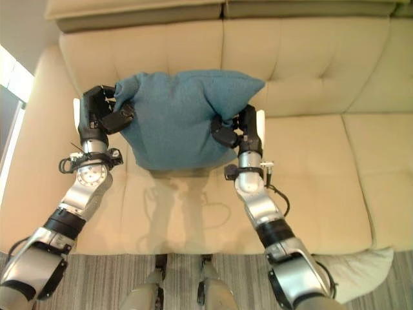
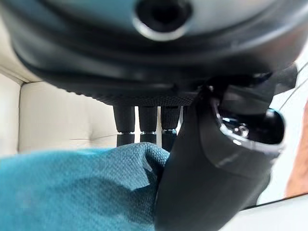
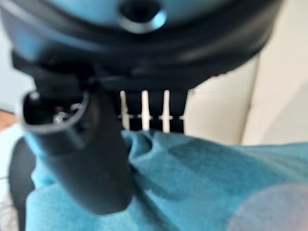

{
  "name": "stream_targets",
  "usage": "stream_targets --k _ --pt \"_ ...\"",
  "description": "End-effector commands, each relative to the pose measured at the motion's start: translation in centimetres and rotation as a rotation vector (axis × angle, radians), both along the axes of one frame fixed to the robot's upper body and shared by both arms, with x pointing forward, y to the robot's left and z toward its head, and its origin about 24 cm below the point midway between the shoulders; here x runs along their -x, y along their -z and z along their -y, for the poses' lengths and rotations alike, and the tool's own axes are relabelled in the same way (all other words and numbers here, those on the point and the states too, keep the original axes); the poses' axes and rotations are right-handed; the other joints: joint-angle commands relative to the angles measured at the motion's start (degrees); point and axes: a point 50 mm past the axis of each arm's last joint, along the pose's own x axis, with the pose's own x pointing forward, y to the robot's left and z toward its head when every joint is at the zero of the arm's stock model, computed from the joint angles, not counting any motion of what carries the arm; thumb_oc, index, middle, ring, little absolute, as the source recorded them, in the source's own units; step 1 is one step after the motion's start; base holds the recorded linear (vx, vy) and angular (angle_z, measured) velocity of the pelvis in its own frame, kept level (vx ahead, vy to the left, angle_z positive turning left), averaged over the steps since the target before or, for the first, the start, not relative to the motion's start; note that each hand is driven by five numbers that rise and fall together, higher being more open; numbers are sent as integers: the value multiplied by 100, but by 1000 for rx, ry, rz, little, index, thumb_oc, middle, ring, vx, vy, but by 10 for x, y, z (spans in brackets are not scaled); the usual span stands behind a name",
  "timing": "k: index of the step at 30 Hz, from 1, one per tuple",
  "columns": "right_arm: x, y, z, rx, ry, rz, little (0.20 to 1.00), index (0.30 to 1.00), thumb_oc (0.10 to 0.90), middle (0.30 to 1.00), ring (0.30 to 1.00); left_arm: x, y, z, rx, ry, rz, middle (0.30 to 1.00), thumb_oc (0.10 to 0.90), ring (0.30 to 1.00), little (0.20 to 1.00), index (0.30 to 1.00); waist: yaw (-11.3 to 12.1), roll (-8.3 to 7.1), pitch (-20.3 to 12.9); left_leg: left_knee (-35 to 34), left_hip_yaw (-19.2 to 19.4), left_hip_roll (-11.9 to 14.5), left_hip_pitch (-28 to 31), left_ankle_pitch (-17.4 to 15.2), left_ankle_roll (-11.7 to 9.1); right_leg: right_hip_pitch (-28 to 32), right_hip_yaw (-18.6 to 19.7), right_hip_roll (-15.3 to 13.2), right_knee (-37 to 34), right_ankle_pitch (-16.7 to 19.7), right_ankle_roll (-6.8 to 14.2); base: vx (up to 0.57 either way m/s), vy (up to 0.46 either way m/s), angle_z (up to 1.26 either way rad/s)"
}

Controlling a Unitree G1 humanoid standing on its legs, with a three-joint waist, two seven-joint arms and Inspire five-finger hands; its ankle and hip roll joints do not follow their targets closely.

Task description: Pick up all the scattered cushions and arrange them neatly on the sofa.

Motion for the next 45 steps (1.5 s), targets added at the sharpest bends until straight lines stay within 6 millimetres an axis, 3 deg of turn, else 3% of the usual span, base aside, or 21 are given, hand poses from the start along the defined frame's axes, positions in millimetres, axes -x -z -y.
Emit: stream_targets --k 1,2,3,6,10,14,16,18,19,25,31,32,33,34,35,36,37,39,43,44,45 --pt "11 -95 -43 -68 -162 456 300 300 400 300 300 -2 -84 16 -161 67 324 300 400 300 300 300 -130 -307 -299 5 106 -407 31 -404 122 245 322 -172 424 -921 623 0 0 0" --pt "9 -95 -41 -26 -126 453 575 575 584 575 575 -5 -84 14 -182 53 311 900 800 900 900 900 -147 -265 -269 5 97 -415 -75 -387 109 134 328 -182 458 -917 623 0 0 0" --pt "8 -95 -41 -3 -107 450 900 900 800 900 900 -5 -84 12 -177 45 308 900 800 900 900 900 -149 -249 -262 5 92 -417 -112 -386 106 81 333 -188 485 -917 623 0 0 0" --pt "5 -95 -38 52 -76 443 900 900 800 900 900 -7 -81 6 -169 20 290 900 800 900 900 900 -148 -221 -237 5 103 -418 -143 -390 106 28 362 -191 514 -916 623 0 0 0" --pt "-1 -109 -17 146 38 449 900 900 800 900 900 -11 -78 -20 -134 -58 242 900 800 900 900 900 -134 -196 -194 5 117 -422 -47 -397 110 104 378 -188 507 -914 623 9 4 0" --pt "-1 -125 24 196 195 446 900 900 800 900 900 -6 -71 -57 14 -125 209 900 800 900 900 900 -123 -214 -192 5 121 -424 64 -425 113 244 379 -195 442 -923 608 9 -2 2" --pt "3 -130 63 197 311 414 900 900 800 900 900 4 -60 -95 86 -217 179 900 800 900 900 900 -110 -262 -237 5 140 -419 181 -460 107 396 370 -179 381 -942 598 39 -9 6" --pt "4 -129 70 200 327 400 900 900 800 900 900 7 -57 -101 108 -233 179 900 800 900 900 900 -105 -273 -241 5 148 -419 215 -469 107 437 365 -174 358 -938 598 0 0 0" --pt "6 -124 85 190 361 371 900 900 800 900 900 14 -49 -112 149 -258 180 900 800 900 900 900 -95 -296 -254 5 150 -413 256 -480 109 503 367 -160 314 -936 593 0 0 0" --pt "15 -99 103 162 378 304 900 900 800 900 900 30 -25 -117 169 -250 165 900 800 900 900 900 -73 -345 -309 5 144 -413 336 -497 116 645 367 -126 220 -927 584 0 0 0" --pt "39 -35 113 102 327 171 900 900 800 900 900 58 37 -92 109 -133 35 900 800 900 900 900 -56 -395 -306 5 166 -398 503 -542 153 879 356 -115 155 -978 570 11 3 4" --pt "50 -6 113 72 293 98 900 900 800 900 900 71 64 -83 128 -94 -41 900 800 900 900 900 -66 -414 -285 5 171 -393 604 -562 166 990 350 -112 150 -1001 565 13 1 4" --pt "51 -5 113 72 293 94 900 900 800 900 900 72 65 -83 127 -93 -44 900 800 900 900 900 -61 -417 -294 5 170 -394 619 -565 166 1008 349 -112 145 -1002 565 15 0 5" --pt "65 25 117 61 290 6 900 900 800 900 900 88 93 -80 131 -72 -134 900 800 900 900 900 -79 -446 -265 5 189 -386 727 -596 179 1126 337 -119 140 -1030 568 10 1 5" --pt "67 26 117 61 290 2 900 900 800 900 900 89 94 -79 131 -71 -138 900 800 900 900 900 -75 -448 -272 5 189 -387 746 -601 180 1147 337 -120 135 -1032 569 21 -3 6" --pt "81 54 120 49 286 -93 900 900 800 900 900 105 122 -80 153 -74 -240 900 800 900 900 900 -98 -475 -259 5 194 -384 859 -637 197 1264 331 -120 121 -1044 570 15 -4 4" --pt "82 55 120 50 286 -96 900 900 800 900 900 106 123 -80 152 -73 -244 900 800 900 900 900 -95 -477 -263 5 193 -385 876 -642 198 1285 331 -121 113 -1045 571 0 0 0" --pt "103 92 123 59 279 -239 900 900 800 900 900 131 158 -82 169 -93 -386 900 800 900 900 900 -114 -507 -253 5 196 -384 1021 -676 226 1427 330 -123 77 -1041 585 0 0 0" --pt "134 140 123 66 267 -448 900 900 800 900 900 172 208 -84 166 -113 -633 900 800 900 900 900 -133 -541 -330 5 250 -350 1269 -726 259 1675 328 -127 30 -1053 614 -7 -2 -2" --pt "149 166 120 45 253 -562 900 900 800 900 900 193 234 -84 122 -123 -777 900 800 900 900 900 -143 -559 -371 5 291 -341 1386 -744 265 1760 357 -120 29 -1041 633 -35 -4 -8" --pt "149 166 120 45 253 -562 900 900 800 900 900 193 234 -84 122 -123 -777 900 800 900 900 900 -138 -560 -368 5 296 -341 1395 -747 265 1767 362 -119 29 -1042 634 -49 -11 -13"
